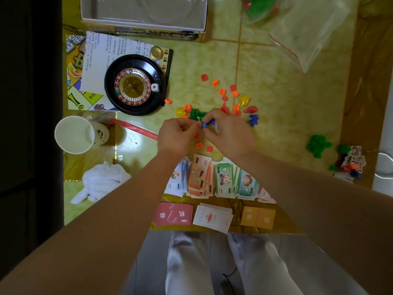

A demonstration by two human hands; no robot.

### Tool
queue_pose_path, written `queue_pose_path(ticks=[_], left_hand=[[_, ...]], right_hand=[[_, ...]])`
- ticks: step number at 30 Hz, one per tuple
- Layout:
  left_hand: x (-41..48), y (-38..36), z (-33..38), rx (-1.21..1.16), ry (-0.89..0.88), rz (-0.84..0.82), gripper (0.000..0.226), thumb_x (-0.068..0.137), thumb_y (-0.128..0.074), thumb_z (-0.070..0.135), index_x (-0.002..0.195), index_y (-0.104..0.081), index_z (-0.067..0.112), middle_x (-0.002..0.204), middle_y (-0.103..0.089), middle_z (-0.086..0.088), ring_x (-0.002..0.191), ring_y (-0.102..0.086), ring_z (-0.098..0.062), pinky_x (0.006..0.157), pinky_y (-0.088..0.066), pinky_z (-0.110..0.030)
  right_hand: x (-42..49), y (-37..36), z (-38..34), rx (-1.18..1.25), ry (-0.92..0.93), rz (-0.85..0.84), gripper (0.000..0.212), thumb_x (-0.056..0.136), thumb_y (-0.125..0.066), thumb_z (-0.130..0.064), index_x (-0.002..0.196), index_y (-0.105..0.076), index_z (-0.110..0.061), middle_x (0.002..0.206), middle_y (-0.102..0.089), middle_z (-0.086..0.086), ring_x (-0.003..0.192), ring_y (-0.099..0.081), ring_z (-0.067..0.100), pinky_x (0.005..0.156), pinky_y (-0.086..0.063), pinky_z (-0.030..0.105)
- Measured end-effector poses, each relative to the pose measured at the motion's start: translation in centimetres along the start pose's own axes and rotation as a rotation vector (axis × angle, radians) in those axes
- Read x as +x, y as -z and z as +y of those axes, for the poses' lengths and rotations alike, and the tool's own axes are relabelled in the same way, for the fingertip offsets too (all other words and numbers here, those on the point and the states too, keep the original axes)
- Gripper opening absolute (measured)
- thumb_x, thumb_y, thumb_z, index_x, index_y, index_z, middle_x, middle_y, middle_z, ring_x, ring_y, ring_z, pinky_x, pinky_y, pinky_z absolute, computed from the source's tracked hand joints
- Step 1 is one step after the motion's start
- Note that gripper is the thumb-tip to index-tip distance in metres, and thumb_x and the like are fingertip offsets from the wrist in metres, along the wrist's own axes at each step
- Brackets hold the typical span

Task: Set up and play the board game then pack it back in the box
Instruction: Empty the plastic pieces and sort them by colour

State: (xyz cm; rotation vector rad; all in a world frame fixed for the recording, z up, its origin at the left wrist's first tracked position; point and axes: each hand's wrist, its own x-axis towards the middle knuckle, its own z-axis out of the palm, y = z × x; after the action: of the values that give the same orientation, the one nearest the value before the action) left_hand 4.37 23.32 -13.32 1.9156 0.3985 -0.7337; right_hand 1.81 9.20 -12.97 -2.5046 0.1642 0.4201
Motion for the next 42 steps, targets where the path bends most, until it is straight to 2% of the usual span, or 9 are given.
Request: queue_pose_path(ticks=[3,7,16,23,27,30,34,38,42], left_hand=[[0.0,-0.1,0.7,-0.062,0.018,-0.026,0.014,0.087,-0.066,0.014,0.077,-0.075,0.011,0.076,-0.071,-0.008,0.07,-0.062,-0.014,0.074,-0.052,-0.034],[0.0,0.1,1.3,-0.03,0.042,0.047,0.023,0.085,-0.064,0.015,0.063,-0.07,0.015,0.049,-0.058,0.009,0.049,-0.049,-0.001,0.056,-0.04,-0.022],[-1.1,-1.4,2.1,0.441,-0.035,0.285,0.013,0.088,-0.058,0.028,0.097,-0.064,0.022,0.069,-0.056,0.008,0.072,-0.058,-0.018,0.061,-0.04,-0.028],[-2.9,-6.2,4.9,0.305,-0.203,0.073,0.024,0.092,-0.048,0.016,0.078,-0.068,0.013,0.061,-0.057,0.004,0.052,-0.048,-0.01,0.051,-0.035,-0.027],[-3.3,-10.5,5.5,0.425,-0.152,-0.123,0.019,0.094,-0.05,0.017,0.093,-0.069,0.013,0.082,-0.061,0.002,0.071,-0.054,-0.015,0.06,-0.037,-0.026],[-3.6,-13.6,5.2,0.568,-0.207,-0.212,0.019,0.098,-0.047,0.018,0.102,-0.065,0.011,0.093,-0.06,-0.002,0.079,-0.052,-0.017,0.062,-0.033,-0.027],[-3.5,-16.8,4.6,0.707,-0.326,-0.212,0.019,0.099,-0.043,0.015,0.105,-0.057,0.004,0.099,-0.057,-0.012,0.091,-0.056,-0.03,0.065,-0.029,-0.029],[-3.0,-18.6,3.9,0.812,-0.452,-0.135,0.022,0.093,-0.045,0.0,0.113,-0.053,0.001,0.116,-0.049,-0.019,0.092,-0.054,-0.036,0.07,-0.031,-0.032],[-2.7,-19.4,3.3,0.854,-0.602,-0.04,0.028,0.077,-0.052,-0.016,0.102,-0.054,-0.004,0.105,-0.051,-0.024,0.083,-0.053,-0.036,0.064,-0.025,-0.024]], right_hand=[[0.2,0.5,0.4,0.071,0.01,-0.022,0.018,0.089,-0.063,-0.029,0.105,-0.064,-0.02,0.065,-0.061,0.003,0.061,-0.06,0.021,0.057,-0.05,0.043],[-0.1,0.5,0.9,0.252,-0.08,0.017,0.011,0.084,-0.065,-0.028,0.094,-0.062,-0.023,0.064,-0.059,-0.001,0.059,-0.058,0.02,0.058,-0.052,0.045],[-1.9,3.7,3.8,0.968,-0.593,-0.121,0.033,0.092,-0.035,-0.007,0.061,-0.044,-0.01,0.048,-0.034,0.001,0.036,-0.027,0.007,0.036,-0.023,0.016],[-4.2,6.0,8.7,0.79,-0.758,-0.065,0.029,0.095,-0.046,-0.008,0.067,-0.054,-0.01,0.059,-0.044,0.005,0.046,-0.039,0.013,0.037,-0.028,0.016],[-5.4,6.4,11.8,0.5,-0.66,-0.082,0.021,0.095,-0.052,-0.013,0.086,-0.064,0.003,0.072,-0.053,0.011,0.066,-0.049,0.021,0.058,-0.042,0.032],[-6.0,6.7,13.1,0.362,-0.555,-0.032,0.017,0.096,-0.053,-0.011,0.101,-0.064,0.001,0.093,-0.063,0.013,0.082,-0.058,0.022,0.07,-0.046,0.031],[-5.5,6.5,14.6,0.209,-0.408,-0.001,0.019,0.089,-0.053,0.004,0.101,-0.065,-0.004,0.109,-0.058,0.015,0.094,-0.058,0.026,0.078,-0.042,0.024],[-5.0,6.4,15.1,0.124,-0.25,0.08,0.023,0.083,-0.051,0.012,0.099,-0.064,0.001,0.108,-0.05,0.02,0.09,-0.053,0.028,0.081,-0.04,0.034],[-5.0,6.0,15.7,0.04,-0.102,0.163,0.022,0.076,-0.054,0.013,0.093,-0.063,0.001,0.102,-0.052,0.021,0.085,-0.055,0.037,0.076,-0.044,0.046]])
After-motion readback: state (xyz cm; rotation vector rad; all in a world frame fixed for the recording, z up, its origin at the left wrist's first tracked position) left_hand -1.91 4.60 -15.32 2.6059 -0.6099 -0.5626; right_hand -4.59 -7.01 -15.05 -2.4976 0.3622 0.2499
